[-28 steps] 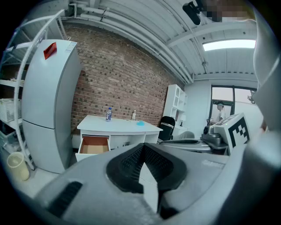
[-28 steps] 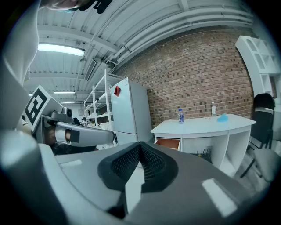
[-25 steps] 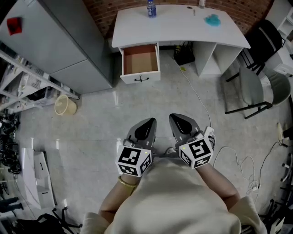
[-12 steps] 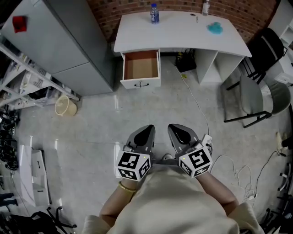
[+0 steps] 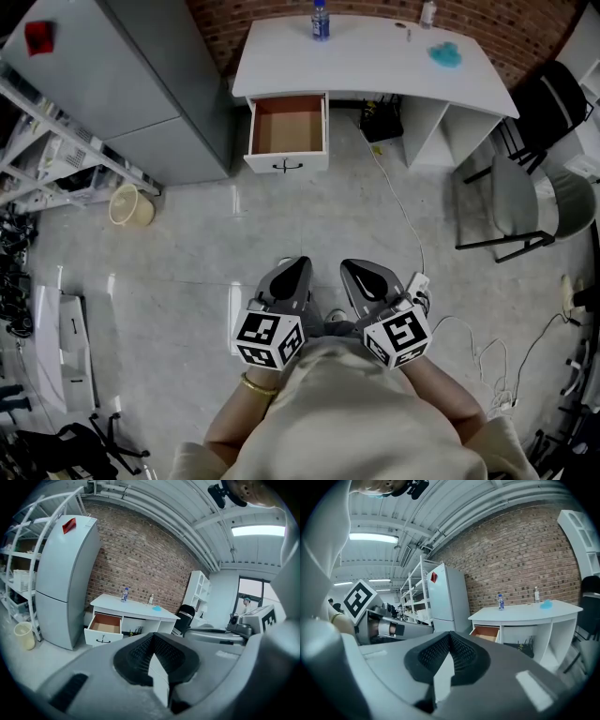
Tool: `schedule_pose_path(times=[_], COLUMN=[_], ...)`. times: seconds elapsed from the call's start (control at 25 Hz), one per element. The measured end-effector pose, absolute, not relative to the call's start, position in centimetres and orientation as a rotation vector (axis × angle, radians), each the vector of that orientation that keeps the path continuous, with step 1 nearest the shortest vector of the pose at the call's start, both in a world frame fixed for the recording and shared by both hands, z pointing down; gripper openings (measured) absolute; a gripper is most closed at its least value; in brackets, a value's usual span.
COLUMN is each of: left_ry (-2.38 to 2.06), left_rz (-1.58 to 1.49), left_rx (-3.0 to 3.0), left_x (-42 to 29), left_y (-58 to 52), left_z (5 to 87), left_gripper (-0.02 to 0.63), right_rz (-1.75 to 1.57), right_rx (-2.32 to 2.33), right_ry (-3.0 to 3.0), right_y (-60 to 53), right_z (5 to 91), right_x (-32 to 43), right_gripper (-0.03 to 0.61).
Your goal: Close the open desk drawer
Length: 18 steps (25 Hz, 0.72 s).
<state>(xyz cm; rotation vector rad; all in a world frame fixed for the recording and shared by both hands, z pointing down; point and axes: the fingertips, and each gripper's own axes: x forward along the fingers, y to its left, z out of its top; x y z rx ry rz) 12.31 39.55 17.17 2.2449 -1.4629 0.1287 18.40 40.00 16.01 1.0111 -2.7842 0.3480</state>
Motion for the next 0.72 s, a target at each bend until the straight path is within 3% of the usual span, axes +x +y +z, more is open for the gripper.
schedule_pose_path(times=[0.72], left_ry=[-1.432], left_rz=[0.113], left_rx=[2.253], left_x=[10.5], left_y=[33.3], left_z=[17.2], left_gripper=[-0.003], right_rz=[0.314], right_rx=[1.075], right_ry=[-2.77], right_y=[33.7], right_z=[15.4], right_x=[17.6], right_gripper=[0.002])
